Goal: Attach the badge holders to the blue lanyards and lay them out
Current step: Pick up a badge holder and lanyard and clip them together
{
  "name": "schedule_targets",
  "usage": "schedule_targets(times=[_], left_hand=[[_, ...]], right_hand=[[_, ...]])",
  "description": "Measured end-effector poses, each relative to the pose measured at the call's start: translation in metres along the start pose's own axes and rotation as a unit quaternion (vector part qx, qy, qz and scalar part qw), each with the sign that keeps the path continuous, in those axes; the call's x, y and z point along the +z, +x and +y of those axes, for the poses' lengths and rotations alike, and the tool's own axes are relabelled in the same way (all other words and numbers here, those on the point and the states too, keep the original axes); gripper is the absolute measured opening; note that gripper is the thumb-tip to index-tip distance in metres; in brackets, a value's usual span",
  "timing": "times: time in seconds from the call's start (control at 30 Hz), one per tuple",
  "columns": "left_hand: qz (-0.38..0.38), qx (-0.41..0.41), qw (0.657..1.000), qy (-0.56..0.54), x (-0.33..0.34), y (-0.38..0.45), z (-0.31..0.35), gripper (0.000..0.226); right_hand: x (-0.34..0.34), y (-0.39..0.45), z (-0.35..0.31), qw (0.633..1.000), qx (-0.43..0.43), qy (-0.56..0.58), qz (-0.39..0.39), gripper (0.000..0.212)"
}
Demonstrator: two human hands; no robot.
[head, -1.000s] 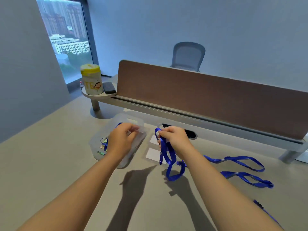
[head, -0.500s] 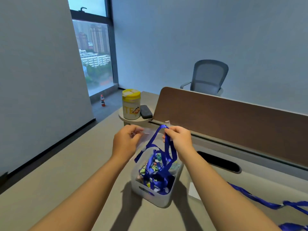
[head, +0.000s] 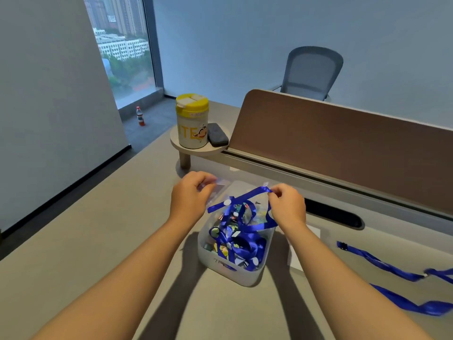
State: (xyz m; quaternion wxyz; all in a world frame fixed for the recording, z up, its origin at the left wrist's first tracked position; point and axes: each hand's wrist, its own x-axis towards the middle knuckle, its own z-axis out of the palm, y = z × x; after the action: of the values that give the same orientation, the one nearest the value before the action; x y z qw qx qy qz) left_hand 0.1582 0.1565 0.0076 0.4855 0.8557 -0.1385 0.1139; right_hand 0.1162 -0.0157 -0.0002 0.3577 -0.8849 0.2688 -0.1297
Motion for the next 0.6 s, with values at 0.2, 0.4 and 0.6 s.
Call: schedule_targets(times=[0.2, 0.4, 0.6], left_hand=[[-0.007, 0.006, 1.0, -0.008, 0.018, 0.003, 0.011, 0.015], [0.006, 0.018, 1.0, -0.006, 0.026, 0.004, 0.017, 0.014], [-0.019, 0.016, 1.0, -0.001, 0.025, 0.002, 0.013, 0.014]], right_hand=[[-0.018, 0.0, 0.003, 0.996, -0.043, 0.07, -0.02, 0.01], [-0.025, -0.002, 0.002, 0.994, -0.065, 0.087, -0.031, 0.008], [-0.008, -0.005, -0.001, 0.984, -0.06, -0.018, -0.166, 0.026]])
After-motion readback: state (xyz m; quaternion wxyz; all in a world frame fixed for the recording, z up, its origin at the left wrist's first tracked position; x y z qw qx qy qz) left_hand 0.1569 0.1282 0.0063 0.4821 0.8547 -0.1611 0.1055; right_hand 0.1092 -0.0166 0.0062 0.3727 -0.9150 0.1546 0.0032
